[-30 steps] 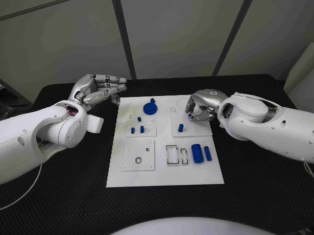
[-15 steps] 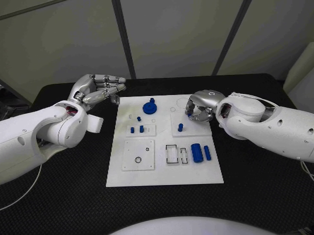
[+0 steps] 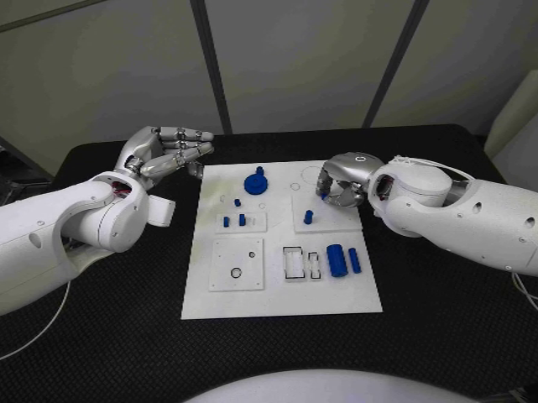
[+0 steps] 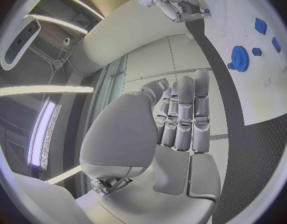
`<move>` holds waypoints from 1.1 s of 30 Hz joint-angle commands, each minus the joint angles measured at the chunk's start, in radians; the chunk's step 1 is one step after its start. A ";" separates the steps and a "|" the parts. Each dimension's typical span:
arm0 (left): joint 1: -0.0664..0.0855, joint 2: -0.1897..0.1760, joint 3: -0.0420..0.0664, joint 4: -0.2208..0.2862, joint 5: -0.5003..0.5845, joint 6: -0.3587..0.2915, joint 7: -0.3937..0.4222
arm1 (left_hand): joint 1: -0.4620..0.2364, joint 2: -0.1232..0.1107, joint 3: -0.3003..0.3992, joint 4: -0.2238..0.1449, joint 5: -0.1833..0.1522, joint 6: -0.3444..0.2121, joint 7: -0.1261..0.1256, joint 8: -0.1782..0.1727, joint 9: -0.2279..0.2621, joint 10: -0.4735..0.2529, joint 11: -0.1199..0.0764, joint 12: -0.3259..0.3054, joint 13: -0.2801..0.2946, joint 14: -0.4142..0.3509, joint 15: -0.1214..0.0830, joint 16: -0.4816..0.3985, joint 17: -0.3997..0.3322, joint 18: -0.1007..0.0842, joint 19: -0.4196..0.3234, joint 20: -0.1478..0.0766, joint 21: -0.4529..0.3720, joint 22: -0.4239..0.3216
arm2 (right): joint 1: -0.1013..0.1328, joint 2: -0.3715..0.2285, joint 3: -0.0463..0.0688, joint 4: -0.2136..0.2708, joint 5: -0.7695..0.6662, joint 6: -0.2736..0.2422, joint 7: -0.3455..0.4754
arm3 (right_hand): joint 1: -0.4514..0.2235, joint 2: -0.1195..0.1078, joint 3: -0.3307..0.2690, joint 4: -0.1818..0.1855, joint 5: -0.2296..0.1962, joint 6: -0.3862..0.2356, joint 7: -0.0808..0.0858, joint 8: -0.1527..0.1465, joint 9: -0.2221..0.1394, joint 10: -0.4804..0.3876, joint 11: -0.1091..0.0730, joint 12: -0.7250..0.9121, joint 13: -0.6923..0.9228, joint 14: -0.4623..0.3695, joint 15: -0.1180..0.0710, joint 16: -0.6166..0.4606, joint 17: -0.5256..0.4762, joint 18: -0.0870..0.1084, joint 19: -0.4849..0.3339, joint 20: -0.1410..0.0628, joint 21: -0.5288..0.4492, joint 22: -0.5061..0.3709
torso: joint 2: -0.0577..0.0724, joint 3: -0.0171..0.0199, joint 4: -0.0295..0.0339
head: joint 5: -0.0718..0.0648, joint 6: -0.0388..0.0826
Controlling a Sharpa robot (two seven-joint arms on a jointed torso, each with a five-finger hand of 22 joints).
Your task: Assemble the parts on the task board
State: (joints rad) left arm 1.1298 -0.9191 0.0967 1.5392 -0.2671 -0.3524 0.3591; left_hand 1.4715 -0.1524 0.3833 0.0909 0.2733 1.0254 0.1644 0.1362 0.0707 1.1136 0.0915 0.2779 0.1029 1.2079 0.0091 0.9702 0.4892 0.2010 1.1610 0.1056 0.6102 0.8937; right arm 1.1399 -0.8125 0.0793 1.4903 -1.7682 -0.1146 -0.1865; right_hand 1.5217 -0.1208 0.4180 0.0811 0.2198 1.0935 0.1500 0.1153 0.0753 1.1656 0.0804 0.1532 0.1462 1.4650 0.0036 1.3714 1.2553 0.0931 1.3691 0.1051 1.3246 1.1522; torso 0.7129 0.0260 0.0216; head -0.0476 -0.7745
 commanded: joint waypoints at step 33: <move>-0.009 0.005 0.001 -0.020 0.005 0.008 0.007 | -0.004 0.006 0.003 -0.010 -0.004 -0.002 0.005 -0.004 -0.001 -0.006 0.004 0.001 0.001 -0.007 0.002 -0.006 -0.003 -0.018 -0.006 0.001 -0.007 -0.002 | -0.002 -0.074 0.002 0.198 -0.030 -0.175 -0.031 | -0.025 -0.009 0.033 -0.014 -0.024 0.027 -0.003 -0.002 0.005 0.029 -0.006 -0.003 -0.006 0.049 -0.011 0.008 -0.002 -0.011 0.012 -0.006 0.017 0.019 | -0.002 -0.0012 -0.0001 | 0.008 0.013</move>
State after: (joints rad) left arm 1.1198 -0.9159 0.0967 1.5198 -0.2656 -0.3521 0.3579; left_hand 1.4715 -0.1524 0.3862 0.0881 0.2733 1.0254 0.1643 0.1363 0.0709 1.1137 0.0915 0.2778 0.1033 1.2080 0.0092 0.9702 0.4878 0.2008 1.1610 0.1056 0.6102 0.8928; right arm 1.1359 -0.8877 0.0812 1.6773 -1.7949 -0.2462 -0.2172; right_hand 1.5048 -0.1289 0.4451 0.0677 0.2028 1.1149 0.1472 0.1148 0.0788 1.1882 0.0749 0.1487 0.1419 1.4686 -0.0001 1.3763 1.2530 0.0931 1.3761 0.0980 1.3370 1.1701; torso 0.7116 0.0249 0.0206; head -0.0442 -0.7627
